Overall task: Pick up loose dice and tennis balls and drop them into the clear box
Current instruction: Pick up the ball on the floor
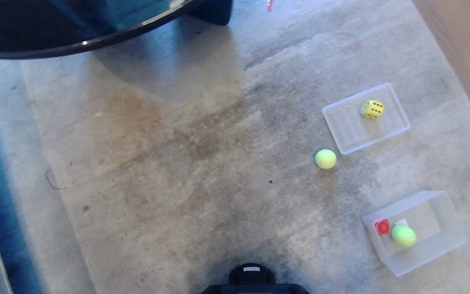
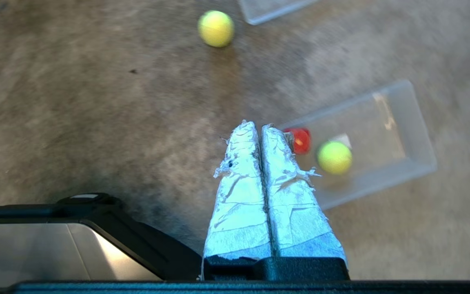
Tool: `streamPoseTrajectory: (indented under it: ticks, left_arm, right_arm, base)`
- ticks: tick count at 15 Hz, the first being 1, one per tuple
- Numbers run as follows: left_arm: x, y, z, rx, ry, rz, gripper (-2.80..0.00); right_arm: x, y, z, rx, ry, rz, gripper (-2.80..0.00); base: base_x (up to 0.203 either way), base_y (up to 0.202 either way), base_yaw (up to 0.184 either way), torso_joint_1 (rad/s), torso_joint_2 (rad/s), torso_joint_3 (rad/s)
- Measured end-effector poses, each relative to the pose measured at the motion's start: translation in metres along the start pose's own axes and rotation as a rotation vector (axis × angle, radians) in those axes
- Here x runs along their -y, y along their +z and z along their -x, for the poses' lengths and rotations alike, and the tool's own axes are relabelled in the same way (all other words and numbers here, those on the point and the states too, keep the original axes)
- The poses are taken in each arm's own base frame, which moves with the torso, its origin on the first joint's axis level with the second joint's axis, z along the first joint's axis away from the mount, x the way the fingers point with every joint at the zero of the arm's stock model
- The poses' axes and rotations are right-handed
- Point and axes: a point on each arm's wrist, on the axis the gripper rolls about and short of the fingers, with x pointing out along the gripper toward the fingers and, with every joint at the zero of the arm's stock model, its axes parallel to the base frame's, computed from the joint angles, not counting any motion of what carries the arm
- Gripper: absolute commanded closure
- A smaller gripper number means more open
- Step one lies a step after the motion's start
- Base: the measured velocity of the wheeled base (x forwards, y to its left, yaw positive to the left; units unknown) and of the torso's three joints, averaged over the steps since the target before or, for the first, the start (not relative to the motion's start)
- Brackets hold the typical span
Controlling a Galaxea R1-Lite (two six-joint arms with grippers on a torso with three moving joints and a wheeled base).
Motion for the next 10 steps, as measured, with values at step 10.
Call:
streamPoseTrajectory:
  ticks: [10]
  left_arm:
    - [0.0000,-0.0001,0.0000,-0.001,-0.001,-0.001,0.00]
  right_arm:
    - [0.0000,0.0000,0.0000,0.000,0.000,-0.004,0.00]
  base:
    - [0.002,-0.002,0.037,0.002,-0.01,-0.002]
